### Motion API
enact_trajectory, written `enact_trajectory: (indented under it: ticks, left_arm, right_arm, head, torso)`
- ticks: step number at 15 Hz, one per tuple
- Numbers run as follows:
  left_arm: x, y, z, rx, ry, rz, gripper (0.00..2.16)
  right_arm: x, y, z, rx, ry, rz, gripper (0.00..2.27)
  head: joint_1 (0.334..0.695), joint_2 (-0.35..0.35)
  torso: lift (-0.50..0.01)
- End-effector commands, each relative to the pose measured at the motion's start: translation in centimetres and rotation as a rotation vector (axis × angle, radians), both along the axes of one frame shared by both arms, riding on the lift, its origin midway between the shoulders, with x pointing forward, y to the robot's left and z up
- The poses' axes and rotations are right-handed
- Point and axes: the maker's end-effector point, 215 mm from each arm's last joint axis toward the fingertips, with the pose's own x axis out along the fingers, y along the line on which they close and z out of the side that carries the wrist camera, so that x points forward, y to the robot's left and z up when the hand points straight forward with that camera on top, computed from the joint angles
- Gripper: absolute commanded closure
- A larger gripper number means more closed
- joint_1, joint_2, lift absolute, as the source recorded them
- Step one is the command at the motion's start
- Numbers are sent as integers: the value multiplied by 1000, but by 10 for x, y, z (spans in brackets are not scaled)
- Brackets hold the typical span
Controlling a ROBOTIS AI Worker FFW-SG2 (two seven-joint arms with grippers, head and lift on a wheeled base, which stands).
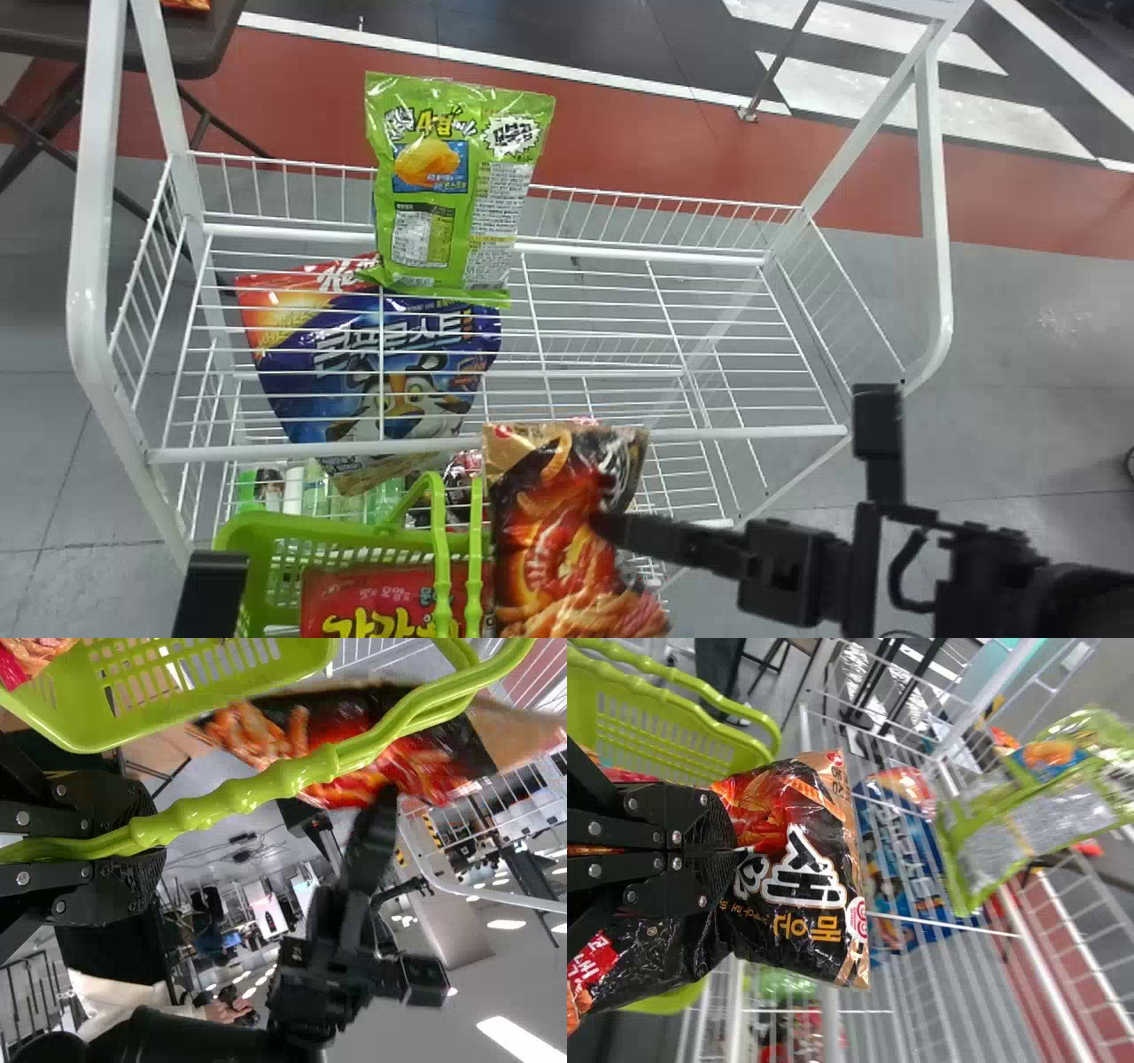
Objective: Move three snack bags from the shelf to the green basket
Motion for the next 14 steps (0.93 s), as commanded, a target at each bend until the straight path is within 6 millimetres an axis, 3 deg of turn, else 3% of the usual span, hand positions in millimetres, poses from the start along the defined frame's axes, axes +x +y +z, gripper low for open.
enact_trajectory:
  ticks: [1, 4, 6, 9, 12, 13, 14]
  left_arm:
    - [1, -2, 1, -2, -6, 3, 1754]
    - [2, -4, 1, 1, -12, -1, 1754]
    - [2, -5, 2, -2, -14, -2, 1754]
    - [2, -2, 1, -2, -10, 3, 1754]
    - [3, -2, 1, 0, -14, 3, 1754]
    - [3, -3, 1, 0, -14, 2, 1754]
    - [3, -3, 2, 0, -15, 1, 1754]
  right_arm:
    - [-22, 29, -15, 20, 62, 69, 2017]
    - [-51, 59, -36, 31, 138, 144, 2017]
    - [-67, 61, -53, 29, 195, 158, 2020]
    - [-79, 35, -79, -76, 246, 132, 2020]
    - [-76, 10, -84, -161, 244, 85, 2017]
    - [-74, 2, -83, -179, 237, 70, 1878]
    - [-69, -1, -76, -188, 215, 65, 1085]
  head:
    - [695, -350]
    - [695, -350]
    - [695, -350]
    - [695, -350]
    - [695, -350]
    - [695, -350]
    - [695, -350]
  torso:
    - [-43]
    - [-43]
    - [-43]
    - [-43]
    - [-43]
    - [-43]
    - [-43]
